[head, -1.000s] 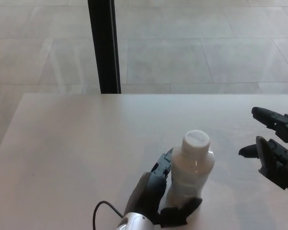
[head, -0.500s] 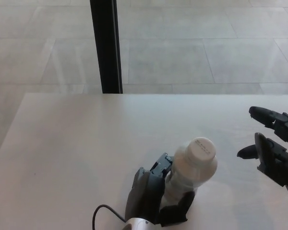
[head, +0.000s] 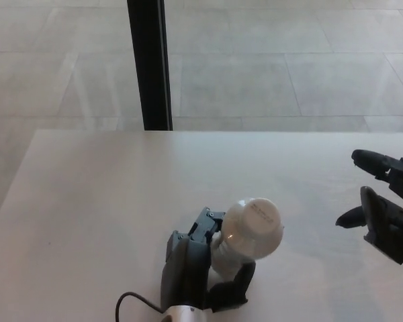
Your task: The robot uses its left hand to to lift the bottle kept on the middle of the desk and tilts it towards its right hand. It then uses its right hand to rotate its cap to open it and places the bottle and cap back on the desk
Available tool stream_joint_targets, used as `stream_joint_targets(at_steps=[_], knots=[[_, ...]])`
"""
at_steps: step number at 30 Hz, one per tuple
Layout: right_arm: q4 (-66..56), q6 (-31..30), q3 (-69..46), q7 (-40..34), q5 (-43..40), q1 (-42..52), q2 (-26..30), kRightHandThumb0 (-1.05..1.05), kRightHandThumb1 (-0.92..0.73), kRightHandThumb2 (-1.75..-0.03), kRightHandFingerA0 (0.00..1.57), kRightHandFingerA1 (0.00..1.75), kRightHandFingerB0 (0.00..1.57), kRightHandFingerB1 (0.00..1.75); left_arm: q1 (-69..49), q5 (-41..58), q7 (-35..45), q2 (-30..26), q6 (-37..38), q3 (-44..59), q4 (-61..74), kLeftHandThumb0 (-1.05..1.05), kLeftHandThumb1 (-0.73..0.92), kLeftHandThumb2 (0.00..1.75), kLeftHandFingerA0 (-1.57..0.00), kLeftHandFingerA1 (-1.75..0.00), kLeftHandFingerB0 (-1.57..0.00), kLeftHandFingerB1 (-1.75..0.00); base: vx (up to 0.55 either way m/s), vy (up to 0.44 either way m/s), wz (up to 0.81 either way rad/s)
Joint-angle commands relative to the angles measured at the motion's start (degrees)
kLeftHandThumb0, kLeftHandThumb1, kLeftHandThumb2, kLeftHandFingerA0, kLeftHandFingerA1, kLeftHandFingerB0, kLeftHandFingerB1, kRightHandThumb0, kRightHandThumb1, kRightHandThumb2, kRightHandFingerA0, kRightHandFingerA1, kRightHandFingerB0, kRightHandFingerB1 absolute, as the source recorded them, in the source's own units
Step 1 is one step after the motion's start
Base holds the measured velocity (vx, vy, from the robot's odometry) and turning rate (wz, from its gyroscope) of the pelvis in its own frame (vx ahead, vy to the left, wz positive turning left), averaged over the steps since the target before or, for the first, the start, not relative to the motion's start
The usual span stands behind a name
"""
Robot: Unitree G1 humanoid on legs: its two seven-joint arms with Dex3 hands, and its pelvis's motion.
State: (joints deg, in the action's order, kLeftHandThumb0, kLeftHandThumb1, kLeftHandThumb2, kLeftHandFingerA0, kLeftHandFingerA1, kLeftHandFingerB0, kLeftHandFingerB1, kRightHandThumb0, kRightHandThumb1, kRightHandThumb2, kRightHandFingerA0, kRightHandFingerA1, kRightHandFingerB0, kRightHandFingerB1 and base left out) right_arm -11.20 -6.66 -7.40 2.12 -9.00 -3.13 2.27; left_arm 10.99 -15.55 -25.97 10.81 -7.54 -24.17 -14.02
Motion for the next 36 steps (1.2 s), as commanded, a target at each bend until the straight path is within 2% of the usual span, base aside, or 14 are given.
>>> stream_joint_targets(at_steps=[1,12,13,14,16,17,18,19,21,22,32,34,35,36], knots=[[-3.5,0.9,2.7,2.5,2.1,3.4,2.2,-0.69,-0.62,-0.59,0.88,1.18,0.55,0.49,3.5,-1.0,5.0,-0.3,-10.0,2.5,5.2,0.11,0.59,1.47,-1.18,-1.75,-0.99,-1.54,0.0,0.0,0.0],[-8.1,1.8,13.1,3.7,11.6,4.6,6.5,-0.71,-0.57,-0.58,0.88,1.04,0.51,0.47,8.6,-6.6,18.3,-13.4,-28.7,0.7,12.6,0.16,0.6,1.05,-0.91,-1.75,-0.75,-1.48,0.0,0.0,0.0],[-8.5,2.0,14.3,3.5,13.0,4.4,6.8,-0.73,-0.45,-0.87,0.89,1.04,0.46,0.57,9.0,-6.7,18.8,-14.0,-30.5,0.7,12.9,0.14,0.61,1.02,-0.9,-1.75,-0.73,-1.47,0.0,0.0,0.0],[-9.0,2.0,15.4,3.3,14.3,4.2,7.0,-0.73,-0.45,-0.87,0.89,1.04,0.46,0.57,9.4,-6.7,19.2,-14.5,-32.1,0.8,13.0,0.14,0.61,1.02,-0.9,-1.75,-0.73,-1.47,0.0,0.0,0.0],[-9.2,2.3,16.6,3.0,16.3,3.7,7.7,-0.74,-0.59,-0.58,0.83,1.09,0.5,0.48,10.0,-7.2,19.8,-15.6,-33.2,0.1,13.1,0.14,0.6,1.0,-0.9,-1.75,-0.73,-1.44,0.0,0.0,0.0],[-10.0,1.4,18.1,2.8,17.3,3.0,7.3,-0.74,-0.44,-0.87,0.86,1.05,0.46,0.58,10.6,-8.2,21.7,-17.6,-34.6,-1.0,13.9,0.1,0.58,0.98,-0.89,-1.75,-0.71,-1.43,0.0,0.0,0.0],[-10.5,0.4,19.0,2.4,17.1,2.5,6.4,-0.74,-0.57,-0.58,0.82,1.12,0.5,0.48,11.1,-8.4,22.7,-18.3,-37.5,-1.4,14.7,0.11,0.56,1.02,-1.2,-1.39,-0.91,-1.17,0.0,0.0,0.0],[-10.6,0.2,19.2,2.1,17.4,2.5,6.3,-0.74,-0.57,-0.58,0.8,1.14,0.5,0.49,11.1,-8.4,22.8,-18.6,-37.5,-1.7,14.7,0.13,0.54,1.02,-1.2,-1.38,-0.92,-1.16,0.0,0.0,0.0],[-10.4,0.7,19.9,1.4,18.6,1.9,6.1,-0.75,-0.57,-0.58,0.78,1.16,0.47,0.5,10.9,-8.6,22.8,-19.4,-37.0,-2.1,14.8,0.15,0.52,1.06,-1.2,-1.38,-0.95,-1.18,0.0,0.0,0.0],[-10.2,0.6,20.3,1.0,19.3,1.4,6.0,-0.76,-0.58,-0.58,0.76,1.16,0.43,0.51,10.9,-8.5,23.2,-19.9,-37.1,-2.4,14.7,0.09,0.55,1.03,-0.93,-1.75,-0.79,-1.45,0.0,0.0,0.0],[-9.0,-2.4,24.2,-4.4,29.1,-3.1,4.5,-0.82,-0.58,-0.59,0.68,1.21,0.22,0.58,11.3,-8.1,24.0,-20.3,-42.1,-4.5,14.5,0.03,0.65,0.99,-0.9,-1.65,-0.76,-1.35,0.0,0.0,0.0],[-7.6,-2.5,25.0,-6.6,32.5,-3.3,4.6,-0.84,-0.46,-0.88,0.76,1.14,0.22,0.62,12.8,-8.1,24.1,-19.2,-44.5,-5.4,13.6,0.03,0.61,1.09,-1.15,-1.33,-0.84,-1.08,0.0,0.0,0.0],[-7.4,-2.4,25.2,-6.7,32.8,-3.2,4.6,-0.84,-0.45,-0.88,0.75,1.14,0.22,0.62,12.9,-8.1,24.1,-19.3,-44.7,-5.6,13.6,0.01,0.62,1.09,-1.16,-1.34,-0.85,-1.1,0.0,0.0,0.0],[-7.1,-2.4,25.5,-6.8,33.4,-3.1,4.9,-0.83,-0.59,-0.6,0.68,1.25,0.19,0.62,13.3,-8.2,24.2,-19.2,-45.1,-5.9,13.7,-0.01,0.69,0.96,-0.9,-1.61,-0.72,-1.28,0.0,0.0,0.0]])
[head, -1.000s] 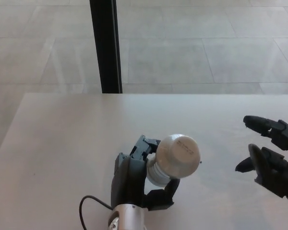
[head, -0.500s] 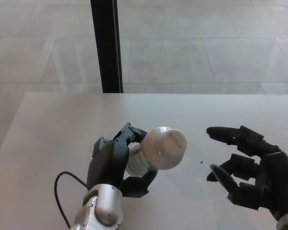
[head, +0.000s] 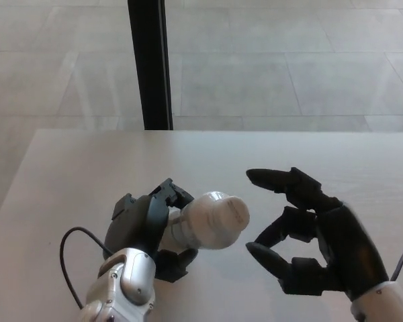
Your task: The robot uses its left hand to to lift the bottle kept on the middle of the desk and tilts it towards its right hand. It then uses its right hand to rotate its cap to open it and places the bottle and cap back on the desk
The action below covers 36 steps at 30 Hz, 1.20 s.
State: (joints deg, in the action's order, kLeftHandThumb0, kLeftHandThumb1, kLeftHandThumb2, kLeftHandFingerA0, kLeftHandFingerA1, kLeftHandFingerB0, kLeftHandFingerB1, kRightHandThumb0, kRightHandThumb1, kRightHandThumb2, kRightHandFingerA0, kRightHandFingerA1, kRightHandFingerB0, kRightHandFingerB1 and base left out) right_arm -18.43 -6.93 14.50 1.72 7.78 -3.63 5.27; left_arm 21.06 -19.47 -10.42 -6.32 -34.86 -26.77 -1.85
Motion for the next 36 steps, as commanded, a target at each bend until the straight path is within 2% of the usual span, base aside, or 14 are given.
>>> stream_joint_targets(at_steps=[1,2,3,4,7,8,10,20,21,22,23,24,35,36], knots=[[0.2,-2.3,3.7,-6.4,17.1,-2.4,2.2,-0.83,-0.59,-0.6,0.68,1.25,0.19,0.62,3.7,-4.3,8.9,-2.1,-18.4,-3.6,1.7,-0.01,0.69,0.96,-0.9,-1.61,-0.72,-1.28,0.0,0.0,0.0],[0.3,-2.2,4.2,-6.7,18.1,-2.0,2.5,-0.83,-0.59,-0.6,0.68,1.26,0.19,0.63,4.1,-4.5,9.1,-2.3,-18.9,-3.9,1.8,0.01,0.62,1.09,-1.17,-1.34,-0.88,-1.11,0.0,0.0,0.0],[0.7,-1.5,4.3,-6.9,18.3,-1.7,2.8,-0.83,-0.59,-0.6,0.67,1.26,0.2,0.63,4.7,-4.3,9.1,-2.0,-19.3,-3.8,1.6,0.01,0.62,1.09,-1.16,-1.33,-0.85,-1.09,0.0,0.0,0.0],[1.0,-1.2,4.9,-7.1,19.6,-1.0,3.4,-0.83,-0.59,-0.59,0.68,1.27,0.21,0.64,4.5,-4.1,9.4,-2.5,-18.6,-3.7,2.4,0.06,0.61,1.11,-0.93,-1.67,-0.78,-1.39,0.0,0.0,0.0],[1.3,-1.6,5.4,-7.7,21.0,-0.7,3.6,-0.84,-0.59,-0.59,0.69,1.27,0.22,0.65,4.4,-4.0,9.4,-2.7,-18.2,-3.7,2.6,0.07,0.6,1.14,-0.94,-1.68,-0.79,-1.41,0.0,0.0,0.0],[1.6,-2.0,5.9,-8.2,22.1,-0.4,3.7,-0.82,-0.45,-0.89,0.78,1.17,0.26,0.65,4.2,-3.7,9.4,-2.6,-18.0,-3.4,2.7,0.07,0.6,1.16,-0.96,-1.69,-0.82,-1.41,0.0,0.0,0.0],[1.9,-2.5,6.3,-8.8,23.5,-0.4,3.8,-0.83,-0.61,-0.6,0.71,1.3,0.25,0.66,4.3,-3.5,9.7,-2.6,-18.9,-3.4,3.0,0.07,0.62,1.13,-0.97,-1.7,-0.83,-1.41,0.0,0.0,0.0],[5.1,-1.8,6.1,-12.7,26.9,1.2,4.2,-0.7,-0.63,-0.62,0.85,1.45,0.38,0.66,4.1,-3.8,8.8,-1.6,-20.1,-2.9,3.1,0.04,0.63,1.07,-0.92,-1.67,-0.71,-1.32,0.0,0.0,0.0],[5.7,-1.2,5.8,-13.1,26.6,1.3,4.3,-0.72,-0.67,-0.63,0.86,1.47,0.37,0.7,3.9,-3.7,9.0,-1.6,-20.1,-2.7,3.3,0.08,0.59,1.13,-1.2,-1.37,-0.91,-1.14,0.0,0.0,0.0],[5.8,-0.8,5.5,-13.2,26.7,1.3,4.4,-0.72,-0.68,-0.64,0.86,1.46,0.37,0.7,4.0,-3.7,9.3,-1.5,-20.3,-2.7,3.6,0.06,0.63,1.09,-0.94,-1.71,-0.74,-1.38,0.0,0.0,0.0],[6.1,-0.3,5.4,-13.6,26.7,1.3,4.3,-0.71,-0.68,-0.63,0.88,1.45,0.38,0.7,4.1,-4.0,9.3,-1.5,-20.9,-2.9,3.6,0.06,0.6,1.11,-1.21,-1.37,-0.9,-1.14,0.0,0.0,0.0],[6.4,0.1,5.3,-13.8,26.8,1.2,4.3,-0.71,-0.69,-0.63,0.89,1.45,0.39,0.7,4.2,-4.1,9.2,-1.2,-21.5,-2.8,3.5,0.03,0.66,1.03,-0.91,-1.66,-0.69,-1.26,0.0,0.0,0.0],[6.7,2.6,5.7,-14.1,27.9,0.5,3.6,-0.68,-0.69,-0.62,0.9,1.42,0.41,0.66,3.1,-4.9,9.2,0.2,-20.8,-2.3,3.3,0.08,0.62,1.14,-0.92,-1.71,-0.72,-1.37,0.0,0.0,0.0],[6.5,2.4,5.7,-13.9,28.1,0.5,3.5,-0.69,-0.69,-0.62,0.89,1.43,0.4,0.66,3.0,-5.1,9.1,0.4,-20.8,-2.3,3.2,0.11,0.59,1.17,-1.17,-1.36,-0.9,-1.14,0.0,0.0,0.0]])
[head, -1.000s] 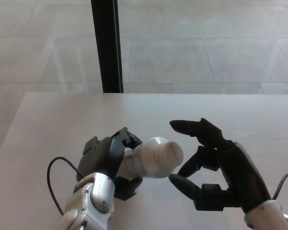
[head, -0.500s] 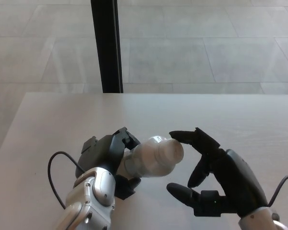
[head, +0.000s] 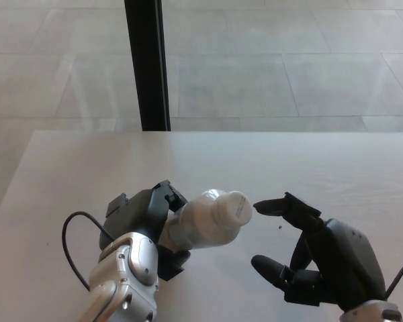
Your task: The robot uses its left hand to to lift the bottle kept on the middle of the desk and tilts it towards its right hand. It then uses its right hand to rotate its cap to open it and places the bottle and cap back on the desk
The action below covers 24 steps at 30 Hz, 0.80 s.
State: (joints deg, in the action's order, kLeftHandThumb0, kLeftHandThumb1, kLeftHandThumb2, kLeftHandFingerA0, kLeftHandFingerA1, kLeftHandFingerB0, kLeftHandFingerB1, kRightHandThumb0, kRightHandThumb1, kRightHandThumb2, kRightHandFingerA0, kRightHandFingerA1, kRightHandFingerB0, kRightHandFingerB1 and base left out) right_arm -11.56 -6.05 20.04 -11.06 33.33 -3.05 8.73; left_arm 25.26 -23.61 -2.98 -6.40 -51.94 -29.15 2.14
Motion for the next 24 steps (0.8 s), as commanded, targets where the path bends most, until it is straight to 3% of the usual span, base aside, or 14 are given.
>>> stream_joint_targets(at_steps=[1,2,4,5,7,8,10,11,13,14,17,19,20,24], knots=[[-0.5,1.3,0.3,-0.8,2.7,-0.1,0.0,-0.69,-0.69,-0.62,0.89,1.43,0.4,0.66,-1.4,-1.1,1.5,0.6,-3.5,0.1,-0.9,0.11,0.59,1.17,-1.17,-1.36,-0.9,-1.14,0.0,0.0,0.0],[-0.6,1.0,0.3,-0.6,2.8,-0.4,-0.3,-0.7,-0.68,-0.62,0.9,1.42,0.38,0.63,-1.7,-1.1,1.6,0.7,-3.0,0.2,-0.8,0.07,0.61,1.16,-0.94,-1.75,-0.75,-1.42,0.0,0.0,0.0],[-0.5,1.0,0.3,-0.4,2.8,-0.7,-0.5,-0.74,-0.54,-1.0,1.05,1.24,0.33,0.65,-1.8,-1.3,1.8,0.7,-2.8,0.1,-0.7,0.06,0.63,1.11,-0.93,-1.74,-0.79,-1.47,0.0,0.0,0.0],[-0.4,1.0,0.2,0.0,2.4,-1.1,-0.9,-0.72,-0.67,-0.62,0.92,1.43,0.31,0.64,-1.7,-1.8,2.1,0.5,-3.1,-0.4,-0.8,0.08,0.59,1.13,-1.2,-1.4,-0.99,-1.22,0.0,0.0,0.0],[-0.5,0.6,0.3,0.2,2.7,-1.3,-1.2,-0.75,-0.52,-0.99,1.05,1.25,0.26,0.64,-1.6,-1.9,2.2,0.8,-3.3,-0.3,-1.1,0.06,0.61,1.13,-0.91,-1.74,-0.75,-1.44,0.0,0.0,0.0],[-0.6,0.1,0.3,0.6,2.8,-1.5,-1.3,-0.74,-0.66,-0.61,0.91,1.42,0.26,0.65,-1.6,-2.0,2.0,1.0,-3.5,-0.3,-1.2,0.06,0.63,1.1,-0.9,-1.72,-0.73,-1.41,0.0,0.0,0.0],[-0.6,-0.2,0.3,1.1,2.8,-1.8,-1.6,-0.79,-0.51,-0.97,0.98,1.23,0.22,0.63,-1.6,-2.2,1.7,1.6,-3.8,0.2,-1.7,0.06,0.62,1.11,-1.15,-1.37,-0.84,-1.12,0.0,0.0,0.0],[-0.4,-0.3,0.3,1.4,3.1,-2.0,-1.6,-0.79,-0.5,-0.96,0.97,1.22,0.2,0.62,-1.9,-2.1,2.2,1.1,-2.9,0.1,-1.7,0.05,0.67,1.04,-0.89,-1.71,-0.73,-1.41,0.0,0.0,0.0],[-0.1,-0.3,0.3,1.5,3.1,-2.2,-1.8,-0.76,-0.63,-0.62,0.92,1.44,0.22,0.64,-1.9,-2.0,2.1,1.8,-3.8,0.9,-1.8,0.1,0.6,1.15,-1.16,-1.39,-0.87,-1.15,0.0,0.0,0.0],[0.2,-0.2,0.2,1.6,3.0,-2.3,-1.9,-0.76,-0.63,-0.62,0.92,1.44,0.22,0.64,-1.9,-2.2,2.3,1.9,-4.1,0.8,-1.8,0.06,0.64,1.12,-0.9,-1.74,-0.71,-1.38,0.0,0.0,0.0],[0.1,-0.3,0.0,1.8,3.0,-2.3,-1.9,-0.77,-0.63,-0.6,0.94,1.43,0.22,0.64,-1.8,-2.7,2.4,2.1,-3.8,0.5,-2.0,0.07,0.64,1.08,-0.87,-1.74,-0.69,-1.38,0.0,0.0,0.0],[0.3,-0.4,-0.1,2.1,2.9,-2.4,-2.0,-0.82,-0.5,-0.95,1.01,1.26,0.21,0.63,-1.9,-2.9,2.2,2.2,-3.7,0.5,-2.5,0.09,0.61,1.11,-1.15,-1.36,-0.77,-1.04,0.0,0.0,0.0],[0.4,-0.3,0.0,2.2,3.1,-2.5,-1.9,-0.82,-0.5,-0.95,1.0,1.26,0.2,0.63,-2.0,-2.9,2.2,2.3,-3.5,0.7,-2.4,0.05,0.66,1.06,-0.88,-1.7,-0.65,-1.25,0.0,0.0,0.0],[0.3,-0.9,0.0,2.9,3.4,-2.8,-2.0,-0.83,-0.5,-0.96,1.01,1.28,0.21,0.63,-2.3,-3.2,2.5,2.1,-2.7,0.6,-2.7,0.03,0.64,1.05,-0.88,-1.72,-0.72,-1.41,0.0,0.0,0.0]])
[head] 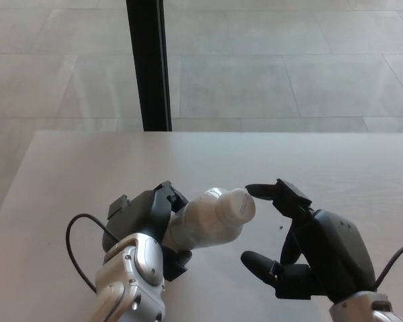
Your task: The robot uses its left hand to to lift the bottle kept on the middle of the desk and tilts it towards its right hand. It then uses its right hand to rotate its cap to open it and places the bottle and cap back on the desk
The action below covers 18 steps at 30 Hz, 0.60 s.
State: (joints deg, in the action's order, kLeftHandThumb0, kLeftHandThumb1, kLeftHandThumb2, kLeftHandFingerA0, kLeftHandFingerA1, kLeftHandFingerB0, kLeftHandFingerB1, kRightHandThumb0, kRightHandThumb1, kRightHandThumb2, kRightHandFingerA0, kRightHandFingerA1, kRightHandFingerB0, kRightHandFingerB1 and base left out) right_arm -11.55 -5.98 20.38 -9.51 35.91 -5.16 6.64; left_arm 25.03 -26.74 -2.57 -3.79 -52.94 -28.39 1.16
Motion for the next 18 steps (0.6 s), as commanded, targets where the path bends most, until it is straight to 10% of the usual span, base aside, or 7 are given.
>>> stream_joint_targets(at_steps=[1,2,5,8,10,11,18], knots=[[0.2,-1.1,-0.2,1.5,0.9,-0.7,0.1,-0.79,-0.59,-0.63,0.93,1.48,0.24,0.65,-1.9,-0.1,2.1,-0.3,-2.2,0.0,-1.7,0.05,0.6,1.09,-1.17,-1.4,-0.89,-1.17,0.0,0.0,0.0],[0.3,-0.8,-0.1,1.6,0.9,-0.7,0.2,-0.81,-0.5,-0.96,1.03,1.29,0.24,0.64,-1.6,-0.1,2.0,0.1,-3.0,0.2,-1.9,0.05,0.61,1.12,-1.17,-1.37,-0.91,-1.16,0.0,0.0,0.0],[0.4,-0.3,-0.1,1.7,1.0,-0.5,0.4,-0.81,-0.51,-0.97,1.06,1.3,0.26,0.65,-1.4,-0.3,2.1,0.3,-2.6,0.1,-2.2,0.09,0.61,1.12,-1.18,-1.39,-0.9,-1.16,0.0,0.0,0.0],[1.0,0.1,0.2,1.5,1.2,-0.6,0.2,-0.74,-0.66,-0.6,1.02,1.42,0.27,0.67,-2.0,-0.5,2.2,0.0,-1.7,-0.2,-1.6,0.06,0.61,1.12,-0.9,-1.72,-0.74,-1.41,0.0,0.0,0.0],[1.3,0.6,0.3,1.6,0.9,-0.9,0.2,-0.75,-0.51,-0.99,1.19,1.31,0.32,0.67,-1.8,-0.6,2.1,0.6,-2.8,0.0,-2.0,0.05,0.66,1.06,-0.87,-1.72,-0.65,-1.21,0.0,0.0,0.0],[1.2,0.5,0.4,1.7,1.0,-0.9,0.1,-0.74,-0.67,-0.64,1.05,1.43,0.29,0.67,-1.8,-0.8,2.1,0.8,-3.2,-0.1,-1.9,0.08,0.62,1.11,-1.15,-1.38,-0.76,-1.03,0.0,0.0,0.0],[1.9,-0.2,0.9,1.3,2.3,-3.0,-0.5,-0.72,-0.67,-0.61,1.04,1.4,0.29,0.68,-3.1,-1.3,2.5,0.6,-1.3,-0.4,-1.9,0.07,0.61,1.16,-1.14,-1.42,-0.87,-1.17,0.0,0.0,0.0]])
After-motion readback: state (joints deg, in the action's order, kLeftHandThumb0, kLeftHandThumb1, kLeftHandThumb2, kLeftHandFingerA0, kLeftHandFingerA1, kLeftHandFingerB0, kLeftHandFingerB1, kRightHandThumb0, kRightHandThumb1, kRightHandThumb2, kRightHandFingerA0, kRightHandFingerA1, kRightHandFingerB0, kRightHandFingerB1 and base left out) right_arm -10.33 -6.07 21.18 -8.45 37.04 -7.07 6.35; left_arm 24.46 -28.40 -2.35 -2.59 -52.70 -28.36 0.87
